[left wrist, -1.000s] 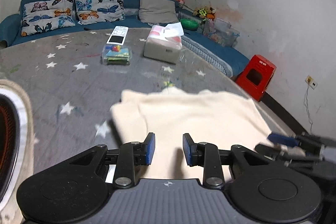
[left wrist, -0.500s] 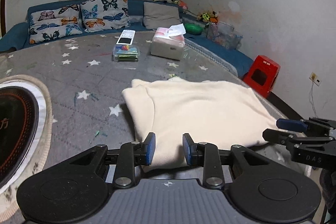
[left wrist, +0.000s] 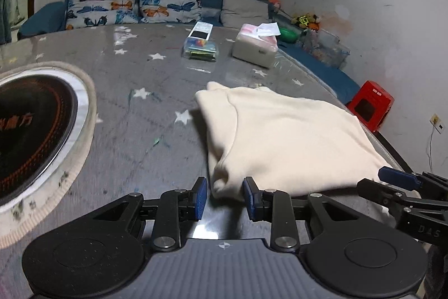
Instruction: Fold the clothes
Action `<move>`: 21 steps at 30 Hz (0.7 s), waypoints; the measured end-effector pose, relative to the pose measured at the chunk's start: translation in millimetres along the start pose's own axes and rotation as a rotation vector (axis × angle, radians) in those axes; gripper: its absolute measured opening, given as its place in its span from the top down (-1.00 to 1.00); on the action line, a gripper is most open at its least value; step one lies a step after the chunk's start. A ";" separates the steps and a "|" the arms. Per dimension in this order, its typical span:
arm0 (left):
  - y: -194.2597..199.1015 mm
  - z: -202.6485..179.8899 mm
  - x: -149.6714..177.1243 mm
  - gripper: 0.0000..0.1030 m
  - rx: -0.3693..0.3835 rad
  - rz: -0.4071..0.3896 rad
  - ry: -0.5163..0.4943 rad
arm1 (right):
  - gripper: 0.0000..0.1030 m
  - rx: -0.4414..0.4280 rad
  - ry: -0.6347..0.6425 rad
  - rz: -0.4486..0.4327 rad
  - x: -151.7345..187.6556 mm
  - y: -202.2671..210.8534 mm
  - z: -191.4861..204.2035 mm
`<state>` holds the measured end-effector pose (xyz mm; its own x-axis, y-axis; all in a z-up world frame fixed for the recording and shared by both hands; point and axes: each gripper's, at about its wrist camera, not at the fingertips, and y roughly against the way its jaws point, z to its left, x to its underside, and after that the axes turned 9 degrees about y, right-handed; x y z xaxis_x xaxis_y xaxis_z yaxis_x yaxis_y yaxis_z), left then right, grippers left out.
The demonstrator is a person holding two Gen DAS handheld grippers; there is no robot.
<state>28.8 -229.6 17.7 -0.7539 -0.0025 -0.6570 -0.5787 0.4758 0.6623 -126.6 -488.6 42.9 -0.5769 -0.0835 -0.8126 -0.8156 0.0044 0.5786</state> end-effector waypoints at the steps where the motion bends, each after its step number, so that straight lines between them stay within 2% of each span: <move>1: 2.3 -0.4 0.4 0.39 0.002 0.000 0.000 | -0.28 -0.002 0.000 -0.001 -0.1 1.0 1.5; 4: 9.2 -1.7 1.6 0.27 0.003 -0.001 -0.003 | -0.35 -0.009 -0.006 -0.008 0.0 4.6 6.9; 6: 13.4 -2.4 2.7 0.11 -0.006 -0.001 -0.008 | -0.48 -0.013 -0.011 -0.012 0.5 6.3 11.1; 14: 33.0 0.7 10.0 -0.18 -0.018 -0.023 -0.016 | -0.62 -0.031 -0.018 -0.019 1.6 12.5 25.2; 17: 40.2 1.7 12.5 -0.33 -0.021 -0.032 -0.022 | -0.75 -0.034 -0.018 -0.021 1.9 14.2 31.4; 21: 49.7 3.1 15.9 -0.44 -0.025 -0.044 -0.028 | -0.77 -0.035 -0.016 -0.023 2.7 16.1 37.9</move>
<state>-11.0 -203.2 39.1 -0.7189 0.0025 -0.6951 -0.6187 0.4536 0.6415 -142.9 -451.0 47.4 -0.5591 -0.0674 -0.8263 -0.8266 -0.0319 0.5619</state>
